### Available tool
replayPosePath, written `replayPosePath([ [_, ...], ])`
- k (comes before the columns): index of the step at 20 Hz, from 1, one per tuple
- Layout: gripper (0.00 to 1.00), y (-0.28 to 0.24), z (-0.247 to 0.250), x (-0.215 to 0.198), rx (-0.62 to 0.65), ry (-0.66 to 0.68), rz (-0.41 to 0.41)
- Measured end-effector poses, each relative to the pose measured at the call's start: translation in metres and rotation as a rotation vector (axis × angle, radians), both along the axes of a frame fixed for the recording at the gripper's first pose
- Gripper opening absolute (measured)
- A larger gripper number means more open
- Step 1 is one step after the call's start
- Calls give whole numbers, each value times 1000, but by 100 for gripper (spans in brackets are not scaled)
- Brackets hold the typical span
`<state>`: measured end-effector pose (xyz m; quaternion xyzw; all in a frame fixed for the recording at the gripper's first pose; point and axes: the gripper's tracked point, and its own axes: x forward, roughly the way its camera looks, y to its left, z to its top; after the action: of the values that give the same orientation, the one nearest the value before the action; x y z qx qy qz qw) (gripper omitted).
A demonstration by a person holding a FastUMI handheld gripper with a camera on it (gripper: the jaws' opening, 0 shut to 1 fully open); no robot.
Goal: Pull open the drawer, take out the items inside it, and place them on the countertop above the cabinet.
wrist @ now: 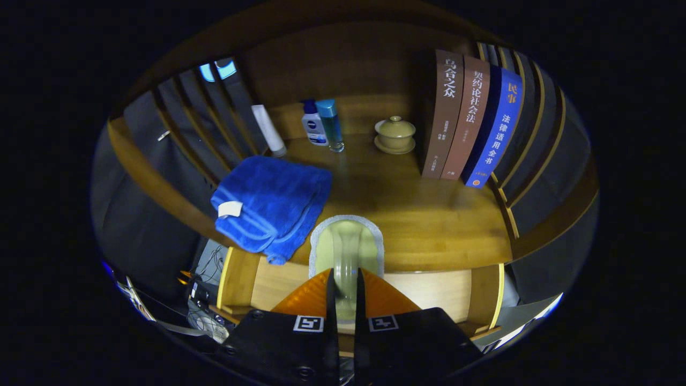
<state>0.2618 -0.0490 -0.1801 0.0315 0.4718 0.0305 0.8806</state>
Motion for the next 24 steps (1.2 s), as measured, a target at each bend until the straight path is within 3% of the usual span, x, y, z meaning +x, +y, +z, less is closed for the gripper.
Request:
replayPosePath([
  [7, 15, -29, -31, 56, -99, 54, -42],
  [14, 16, -37, -45, 86, -111, 72, -79],
  [18, 24, -38, -48, 90, -114, 60, -79],
  [24, 89, -38, -24, 94, -130, -92, -77],
])
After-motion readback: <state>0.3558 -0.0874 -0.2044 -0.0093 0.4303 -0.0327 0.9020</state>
